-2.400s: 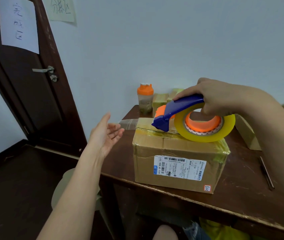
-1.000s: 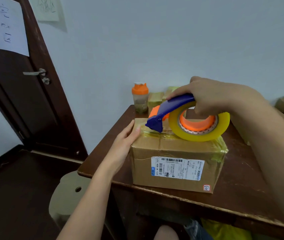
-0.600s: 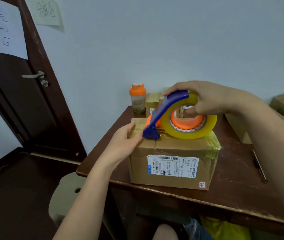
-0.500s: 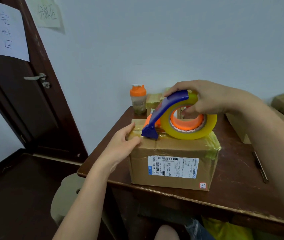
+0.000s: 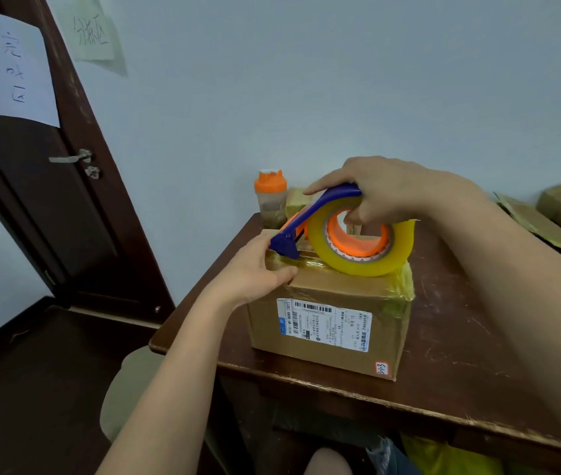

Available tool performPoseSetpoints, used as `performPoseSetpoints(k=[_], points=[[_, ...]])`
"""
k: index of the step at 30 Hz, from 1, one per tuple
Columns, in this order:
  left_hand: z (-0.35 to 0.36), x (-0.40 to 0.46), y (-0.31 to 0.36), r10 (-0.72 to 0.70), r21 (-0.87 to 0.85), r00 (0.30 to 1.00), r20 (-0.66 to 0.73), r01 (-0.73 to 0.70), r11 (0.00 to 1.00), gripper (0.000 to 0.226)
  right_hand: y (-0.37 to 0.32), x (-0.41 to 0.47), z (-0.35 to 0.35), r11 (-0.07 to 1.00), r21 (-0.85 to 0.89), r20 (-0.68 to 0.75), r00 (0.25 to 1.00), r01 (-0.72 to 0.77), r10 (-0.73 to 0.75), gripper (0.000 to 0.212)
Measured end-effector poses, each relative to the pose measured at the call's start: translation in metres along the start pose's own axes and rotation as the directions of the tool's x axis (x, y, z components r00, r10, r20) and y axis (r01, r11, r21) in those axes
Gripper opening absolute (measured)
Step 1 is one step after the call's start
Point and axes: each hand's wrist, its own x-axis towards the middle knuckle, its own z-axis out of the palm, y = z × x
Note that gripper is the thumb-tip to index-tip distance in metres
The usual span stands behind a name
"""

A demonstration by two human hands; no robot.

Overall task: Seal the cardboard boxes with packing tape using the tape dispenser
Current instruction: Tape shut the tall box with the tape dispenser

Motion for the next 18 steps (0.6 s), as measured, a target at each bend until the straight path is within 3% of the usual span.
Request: performPoseSetpoints(k=[5,10,14,18], points=[[-0.004,-0.006,-0.002,0.025,0.004,0.995,0.096,-0.026,1.0,0.077,-0.003,0.001,-0.004,1.0,0.003,0.014,0.999,0.029,-0.029,0.063],[-0.004,-0.007,-0.002,-0.003,0.017,0.996,0.091,0.002,1.0,0.097,0.002,-0.006,-0.009,0.991,0.127,0.037,0.998,0.04,-0.045,0.063],[-0.004,-0.007,0.001,-0.041,0.026,0.994,0.104,0.038,0.999,0.094,0.012,-0.02,-0.017,0.988,0.151,0.014,1.0,0.022,-0.025,0.061],[-0.002,-0.007,0.004,-0.075,0.046,0.995,0.07,0.072,0.996,0.116,0.033,-0.048,-0.028,0.983,0.185,-0.019,1.0,-0.003,0.007,0.059]])
